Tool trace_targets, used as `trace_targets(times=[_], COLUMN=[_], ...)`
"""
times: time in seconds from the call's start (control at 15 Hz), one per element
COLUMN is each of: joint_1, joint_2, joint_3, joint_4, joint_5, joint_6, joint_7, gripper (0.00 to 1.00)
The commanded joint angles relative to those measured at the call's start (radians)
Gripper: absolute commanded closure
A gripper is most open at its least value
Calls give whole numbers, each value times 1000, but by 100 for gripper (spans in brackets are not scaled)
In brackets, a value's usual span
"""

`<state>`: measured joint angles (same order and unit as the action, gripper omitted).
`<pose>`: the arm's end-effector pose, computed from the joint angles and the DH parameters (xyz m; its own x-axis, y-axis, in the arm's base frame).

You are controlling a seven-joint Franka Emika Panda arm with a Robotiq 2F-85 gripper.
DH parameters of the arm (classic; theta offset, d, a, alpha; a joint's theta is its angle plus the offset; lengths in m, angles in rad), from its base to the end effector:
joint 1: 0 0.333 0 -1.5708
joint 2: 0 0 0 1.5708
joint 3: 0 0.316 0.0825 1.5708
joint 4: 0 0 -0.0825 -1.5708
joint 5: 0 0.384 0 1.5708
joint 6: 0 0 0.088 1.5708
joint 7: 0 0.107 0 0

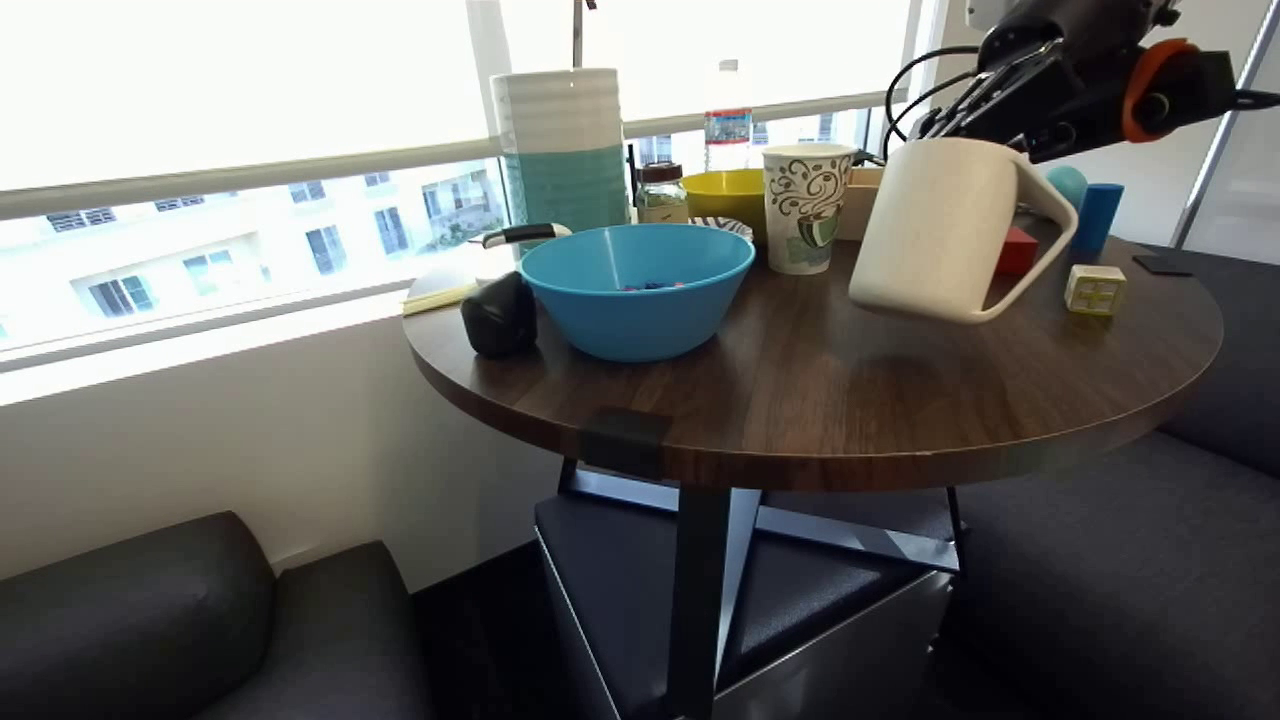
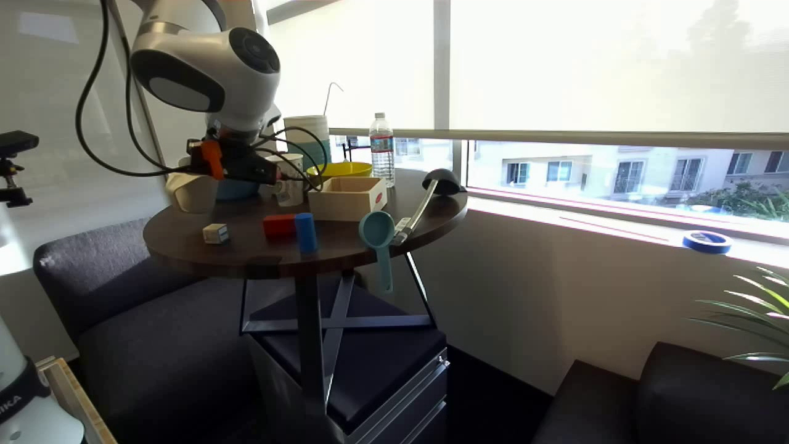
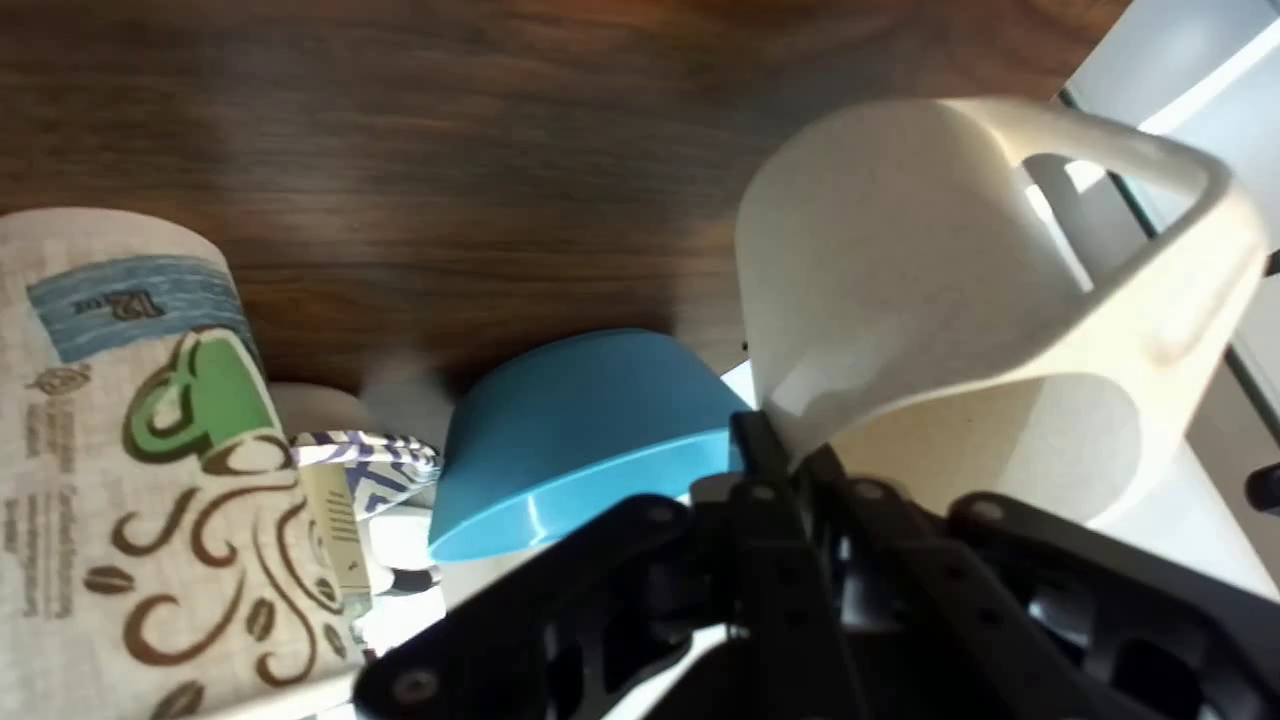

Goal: Flip the mug over on the table

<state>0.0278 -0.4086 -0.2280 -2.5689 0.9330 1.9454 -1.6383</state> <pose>0.3963 -0.0248 0.4110 0.4849 0.4699 0.7377 0.8640 -0.3880 -0.3207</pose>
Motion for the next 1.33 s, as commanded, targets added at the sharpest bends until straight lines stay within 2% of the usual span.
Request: trace_targets(times=[0.0,0.67,0.87,1.13,1.2,1.27], joint_1=[-32,-72,-84,-85,-85,-85], joint_2=[57,106,95,89,87,86], joint_3=[32,104,135,148,151,152], joint_4=[-6,-33,-50,-52,-51,-52], joint_5=[128,345,350,331,324,321], joint_6=[28,158,276,303,309,310], joint_7=[5,26,54,109,121,128], gripper=[99,99,99,99,93,68])
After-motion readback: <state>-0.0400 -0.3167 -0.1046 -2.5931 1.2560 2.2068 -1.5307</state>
